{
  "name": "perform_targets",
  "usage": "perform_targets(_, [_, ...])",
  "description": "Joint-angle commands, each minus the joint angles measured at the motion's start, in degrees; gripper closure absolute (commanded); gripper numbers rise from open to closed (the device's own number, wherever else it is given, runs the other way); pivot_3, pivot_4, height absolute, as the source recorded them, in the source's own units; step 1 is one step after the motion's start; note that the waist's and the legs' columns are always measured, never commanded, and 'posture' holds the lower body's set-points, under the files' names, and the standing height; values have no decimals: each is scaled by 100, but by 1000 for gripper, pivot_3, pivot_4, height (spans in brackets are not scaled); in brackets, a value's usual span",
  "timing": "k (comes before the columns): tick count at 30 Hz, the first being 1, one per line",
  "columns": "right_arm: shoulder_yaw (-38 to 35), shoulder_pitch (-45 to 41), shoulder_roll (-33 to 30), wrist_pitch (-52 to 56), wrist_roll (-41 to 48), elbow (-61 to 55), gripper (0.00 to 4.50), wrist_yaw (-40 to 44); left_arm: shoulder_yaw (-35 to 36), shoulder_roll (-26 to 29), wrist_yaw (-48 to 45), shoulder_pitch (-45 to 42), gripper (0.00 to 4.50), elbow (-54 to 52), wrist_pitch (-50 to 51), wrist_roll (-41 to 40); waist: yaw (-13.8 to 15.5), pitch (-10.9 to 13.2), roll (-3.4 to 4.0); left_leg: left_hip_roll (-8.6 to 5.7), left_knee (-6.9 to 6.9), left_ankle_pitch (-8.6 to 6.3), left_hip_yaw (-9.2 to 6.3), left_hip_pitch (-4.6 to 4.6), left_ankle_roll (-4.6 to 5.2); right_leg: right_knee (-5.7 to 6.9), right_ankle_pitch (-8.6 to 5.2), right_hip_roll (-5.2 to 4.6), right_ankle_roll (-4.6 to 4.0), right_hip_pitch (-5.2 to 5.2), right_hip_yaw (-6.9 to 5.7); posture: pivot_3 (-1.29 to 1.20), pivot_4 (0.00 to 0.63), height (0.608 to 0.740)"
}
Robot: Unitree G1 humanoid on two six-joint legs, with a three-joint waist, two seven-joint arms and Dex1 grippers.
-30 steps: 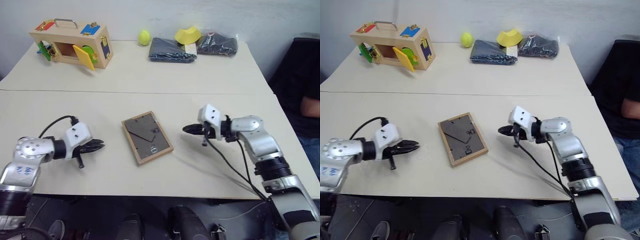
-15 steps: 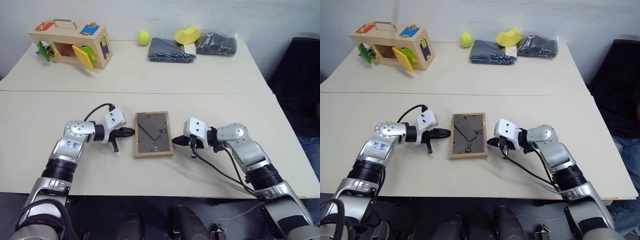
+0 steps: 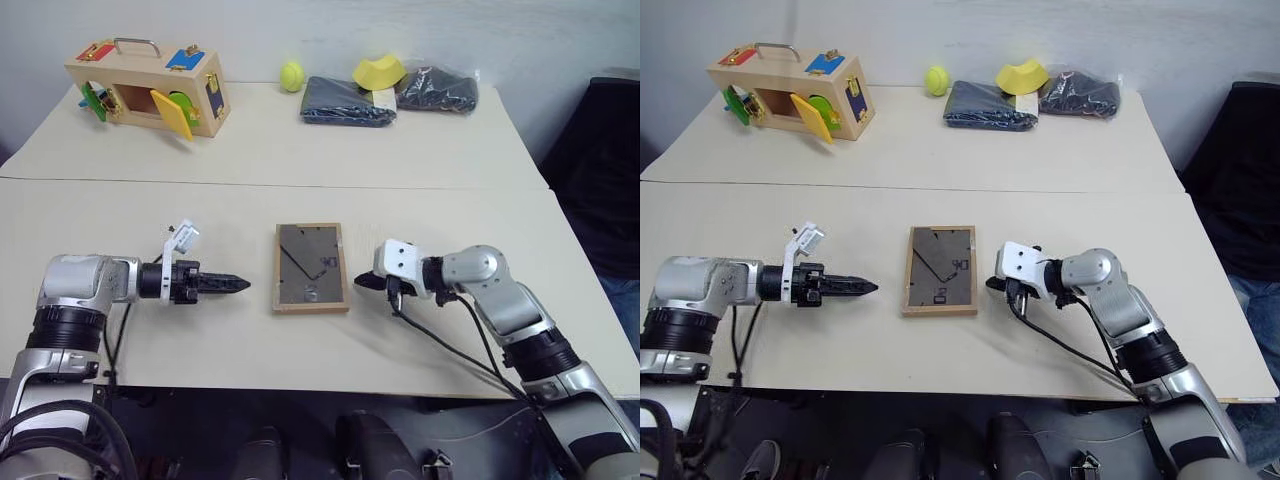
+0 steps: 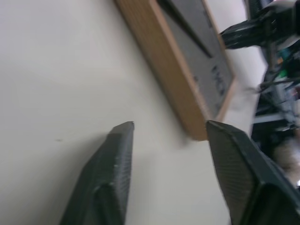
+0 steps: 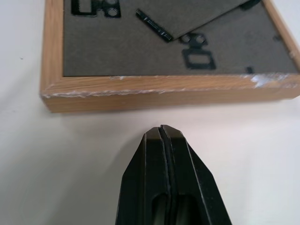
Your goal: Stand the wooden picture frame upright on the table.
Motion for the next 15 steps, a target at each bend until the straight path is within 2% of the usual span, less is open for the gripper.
perform_targets(1, [141, -156, 55, -327, -165, 29, 4500, -18, 80, -399, 656, -215, 369, 59, 616, -38, 2, -1, -1, 0, 1, 0, 0, 0, 0, 1, 0, 0, 0, -1, 0, 0, 150, 740])
perform_targets(2, [159, -174, 82, -335, -173, 31, 4500, -9, 116, -521, 791, -240, 63, 88, 705, -40, 13, -2, -3, 1, 3, 0, 0, 0, -1, 3, 0, 0, 0, 0, 0, 0, 150, 740])
perform_targets(3, [171, -184, 98, -338, -174, 34, 4500, -1, 157, -598, 884, -253, 13, 96, 766, -56, 11, -3, -1, 1, 5, 1, -1, 2, -1, 3, 0, 0, 0, 1, 0, 0, 150, 740])
perform_targets(10, [213, -246, 249, -303, -195, 40, 4500, 49, -272, -1218, 1230, -127, 13, -327, 1110, -221, 94, -13, 4, -1, 22, 1, -1, 9, -2, -1, 0, -3, 0, 9, 1, 0, 150, 740])
perform_targets(15, [215, -301, 378, -268, -216, 63, 4500, 57, 20, -1739, 1555, -237, 13, -568, 1500, -418, 134, -24, 4, -8, 27, -2, -13, 8, 2, -4, 0, -9, 1, 16, 1, 0, 150, 740])
